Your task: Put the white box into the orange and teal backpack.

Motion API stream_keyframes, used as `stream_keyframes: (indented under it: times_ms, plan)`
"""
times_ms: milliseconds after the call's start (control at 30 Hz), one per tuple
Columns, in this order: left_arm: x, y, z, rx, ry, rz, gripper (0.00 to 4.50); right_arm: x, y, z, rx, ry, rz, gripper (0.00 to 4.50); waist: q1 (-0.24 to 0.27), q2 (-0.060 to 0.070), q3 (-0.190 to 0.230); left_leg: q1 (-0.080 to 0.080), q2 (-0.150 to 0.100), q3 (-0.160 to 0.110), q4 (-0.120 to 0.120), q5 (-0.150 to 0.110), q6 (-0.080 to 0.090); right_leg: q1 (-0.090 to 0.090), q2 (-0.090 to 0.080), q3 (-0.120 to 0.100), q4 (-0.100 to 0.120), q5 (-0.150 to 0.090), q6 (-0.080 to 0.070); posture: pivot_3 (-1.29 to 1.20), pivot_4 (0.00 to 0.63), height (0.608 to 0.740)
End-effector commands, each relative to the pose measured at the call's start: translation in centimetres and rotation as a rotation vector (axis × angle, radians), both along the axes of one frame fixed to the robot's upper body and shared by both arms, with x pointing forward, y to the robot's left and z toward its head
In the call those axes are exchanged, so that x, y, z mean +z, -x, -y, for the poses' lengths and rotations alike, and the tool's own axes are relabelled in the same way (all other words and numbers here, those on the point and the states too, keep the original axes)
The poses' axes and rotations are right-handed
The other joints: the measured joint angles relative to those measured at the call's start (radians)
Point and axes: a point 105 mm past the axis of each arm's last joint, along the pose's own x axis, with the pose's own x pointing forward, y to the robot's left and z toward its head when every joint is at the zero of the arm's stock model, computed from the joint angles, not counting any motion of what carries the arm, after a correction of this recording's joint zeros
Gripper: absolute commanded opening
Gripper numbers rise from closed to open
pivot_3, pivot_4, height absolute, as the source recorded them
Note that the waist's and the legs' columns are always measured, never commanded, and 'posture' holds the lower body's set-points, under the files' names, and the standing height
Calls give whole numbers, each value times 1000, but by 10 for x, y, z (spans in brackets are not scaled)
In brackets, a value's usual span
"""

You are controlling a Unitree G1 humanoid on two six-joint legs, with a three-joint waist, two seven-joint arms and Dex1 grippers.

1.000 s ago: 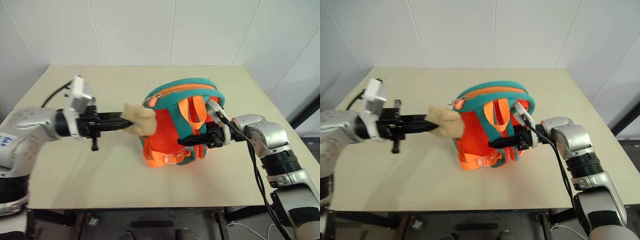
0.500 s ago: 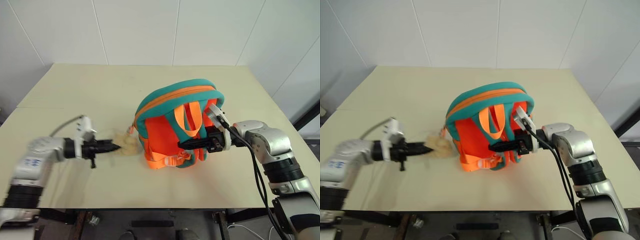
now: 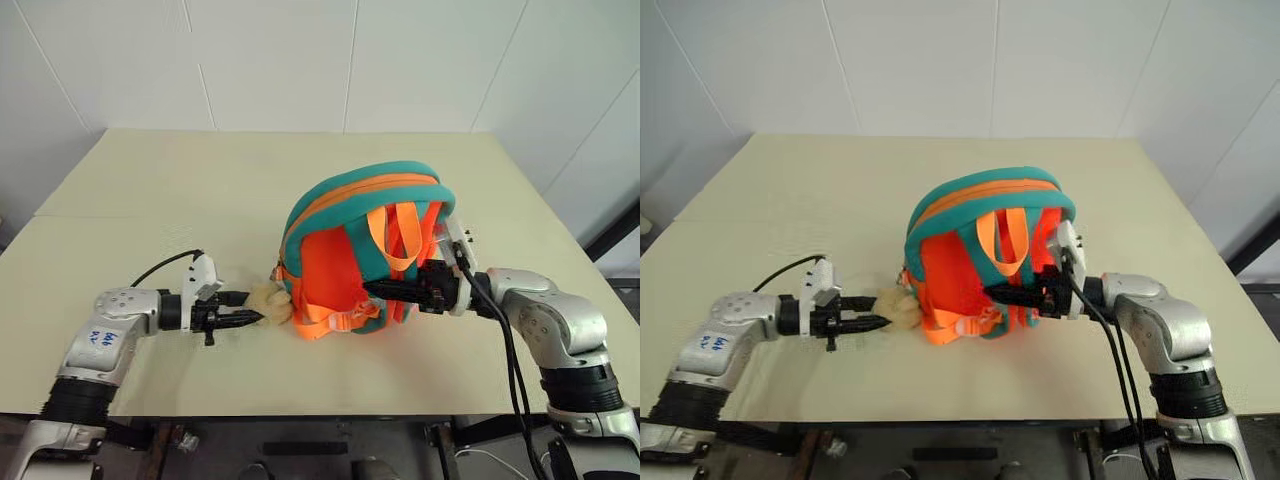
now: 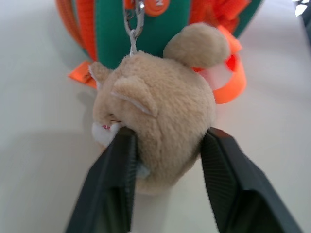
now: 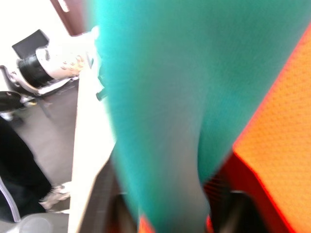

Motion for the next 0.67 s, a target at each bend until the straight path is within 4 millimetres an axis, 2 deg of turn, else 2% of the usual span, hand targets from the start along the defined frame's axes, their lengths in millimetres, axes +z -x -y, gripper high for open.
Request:
stream_keyframes:
  times_ms: [33,133,200,367,467,667]
  plan:
    - [26,13,-8,-5,41,25,2908,17,10,13,-53,44,137,2832,-1,0,0,0,0,0,-1,0,0,0,0,0,-1,0,0,0,150,740]
    - [29,17,-20,23,-6,49,3790,14,13,38,-141,86,148,3797,-1,0,0,0,0,0,-2,0,0,0,0,0,-2,0,0,0,150,740]
    - [33,18,-20,29,-4,54,4401,12,14,52,-174,110,140,4459,0,0,0,0,0,0,-3,0,0,0,0,0,-4,0,0,0,150,740]
    - [45,18,-11,5,-6,88,4483,13,13,80,-225,179,165,4500,2,0,0,0,0,1,-2,0,0,1,0,0,-5,0,0,0,150,740]
    - [54,18,-7,-9,12,130,4483,15,12,89,-244,201,184,4500,0,0,0,0,0,1,-2,0,1,1,0,0,-5,0,0,0,150,740]
    - [51,24,-5,16,44,124,4483,9,-3,110,-320,233,202,4500,-5,0,0,1,0,1,-3,-1,1,1,0,1,-5,0,0,0,150,740]
